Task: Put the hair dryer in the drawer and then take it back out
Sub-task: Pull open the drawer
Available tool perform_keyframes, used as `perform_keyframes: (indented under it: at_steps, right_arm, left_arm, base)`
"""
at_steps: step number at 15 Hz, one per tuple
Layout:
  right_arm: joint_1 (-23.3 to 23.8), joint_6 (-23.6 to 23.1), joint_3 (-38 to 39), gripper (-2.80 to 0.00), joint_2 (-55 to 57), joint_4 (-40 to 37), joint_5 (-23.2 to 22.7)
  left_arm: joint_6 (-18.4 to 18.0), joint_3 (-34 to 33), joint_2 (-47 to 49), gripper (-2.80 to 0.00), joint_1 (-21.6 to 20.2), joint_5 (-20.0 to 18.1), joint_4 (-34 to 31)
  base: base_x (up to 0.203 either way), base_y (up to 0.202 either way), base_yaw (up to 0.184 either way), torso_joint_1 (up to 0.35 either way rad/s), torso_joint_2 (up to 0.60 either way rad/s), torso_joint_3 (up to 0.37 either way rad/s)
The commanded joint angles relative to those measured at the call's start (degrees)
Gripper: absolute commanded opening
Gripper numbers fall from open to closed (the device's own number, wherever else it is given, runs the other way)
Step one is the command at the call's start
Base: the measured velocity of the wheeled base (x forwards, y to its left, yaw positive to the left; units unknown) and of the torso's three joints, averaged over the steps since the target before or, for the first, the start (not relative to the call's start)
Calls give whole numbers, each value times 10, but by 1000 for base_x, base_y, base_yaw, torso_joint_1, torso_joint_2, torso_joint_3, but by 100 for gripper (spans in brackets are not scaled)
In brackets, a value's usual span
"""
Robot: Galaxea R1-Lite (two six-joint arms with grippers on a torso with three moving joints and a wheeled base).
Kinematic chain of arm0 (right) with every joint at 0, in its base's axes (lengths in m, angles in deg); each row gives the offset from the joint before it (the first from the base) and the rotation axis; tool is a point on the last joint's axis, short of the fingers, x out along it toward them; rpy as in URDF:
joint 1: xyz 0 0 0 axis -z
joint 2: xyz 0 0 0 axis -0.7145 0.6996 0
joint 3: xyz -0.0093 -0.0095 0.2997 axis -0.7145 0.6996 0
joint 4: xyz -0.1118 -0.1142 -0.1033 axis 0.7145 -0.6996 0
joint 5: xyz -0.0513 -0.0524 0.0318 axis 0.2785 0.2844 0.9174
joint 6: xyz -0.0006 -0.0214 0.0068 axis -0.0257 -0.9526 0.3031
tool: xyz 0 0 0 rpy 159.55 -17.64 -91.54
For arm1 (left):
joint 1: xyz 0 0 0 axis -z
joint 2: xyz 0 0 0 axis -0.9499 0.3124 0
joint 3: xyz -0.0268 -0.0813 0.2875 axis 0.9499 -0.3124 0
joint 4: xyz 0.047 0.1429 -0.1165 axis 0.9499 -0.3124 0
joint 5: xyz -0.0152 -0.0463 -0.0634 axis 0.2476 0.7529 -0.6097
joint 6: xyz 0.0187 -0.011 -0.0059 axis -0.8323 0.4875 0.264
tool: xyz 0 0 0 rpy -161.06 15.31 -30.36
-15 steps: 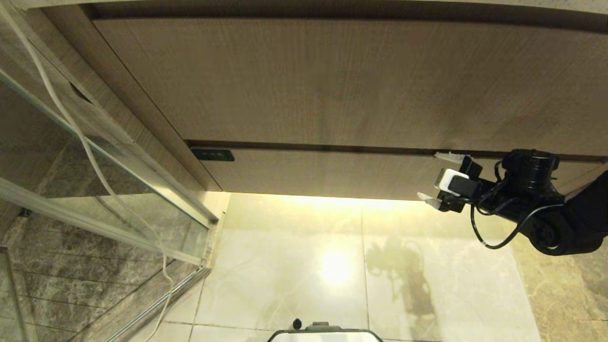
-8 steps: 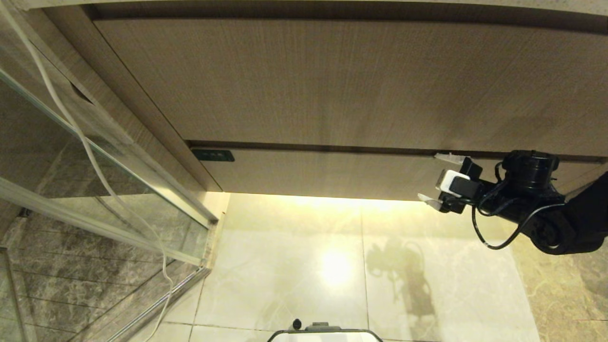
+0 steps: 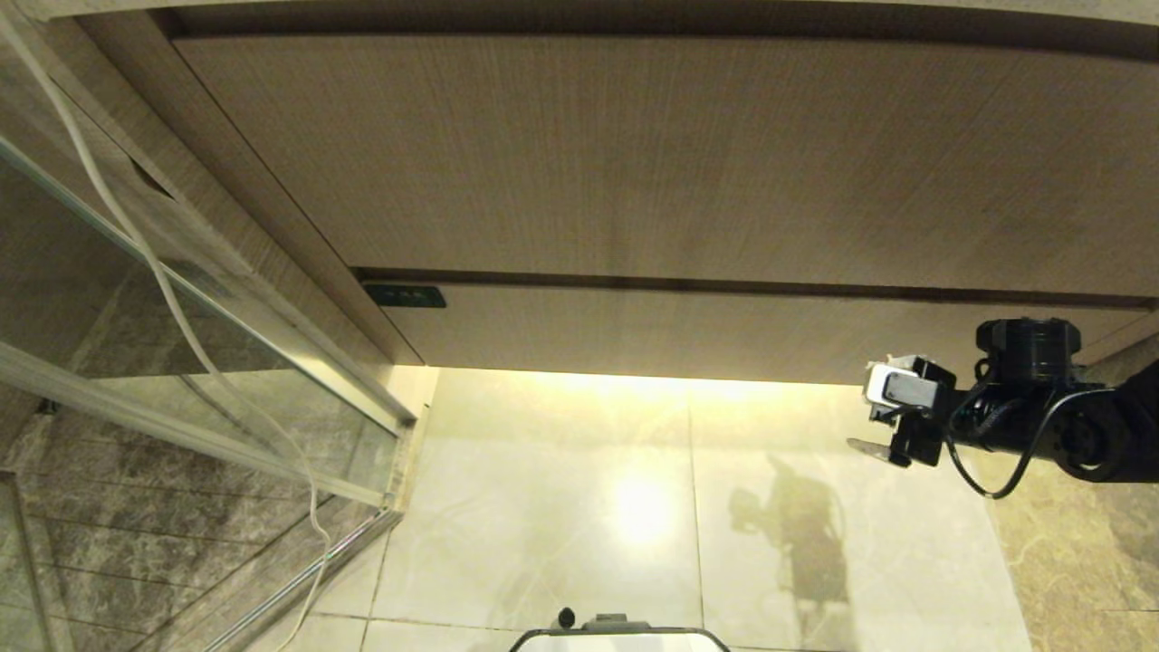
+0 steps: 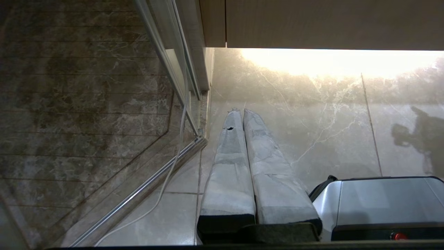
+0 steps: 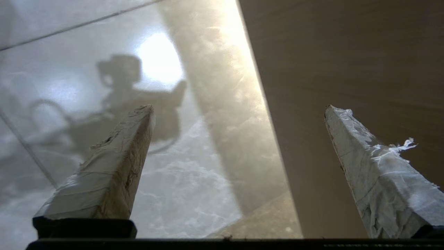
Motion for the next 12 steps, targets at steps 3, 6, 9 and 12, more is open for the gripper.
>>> perform_keyframes:
  at_steps: [3, 6, 9, 12]
  right_arm:
    - [6, -3, 12, 0, -41, 6, -6]
    - [15, -8, 47, 0, -95, 10, -69]
    - [13, -7, 59, 0, -137, 8, -77]
    - [9, -10, 67, 0, -149, 11, -115]
  left_arm:
    - [0, -1, 0, -280, 0, 0, 0]
    - [0, -1, 0, -280, 0, 0, 0]
    - [0, -1, 0, -280, 0, 0, 0]
    - [0, -1, 0, -280, 0, 0, 0]
  base:
    - [0, 0, 0, 0, 0, 0]
    - [0, 0, 0, 0, 0, 0]
    - [0, 0, 0, 0, 0, 0]
    - [0, 0, 0, 0, 0, 0]
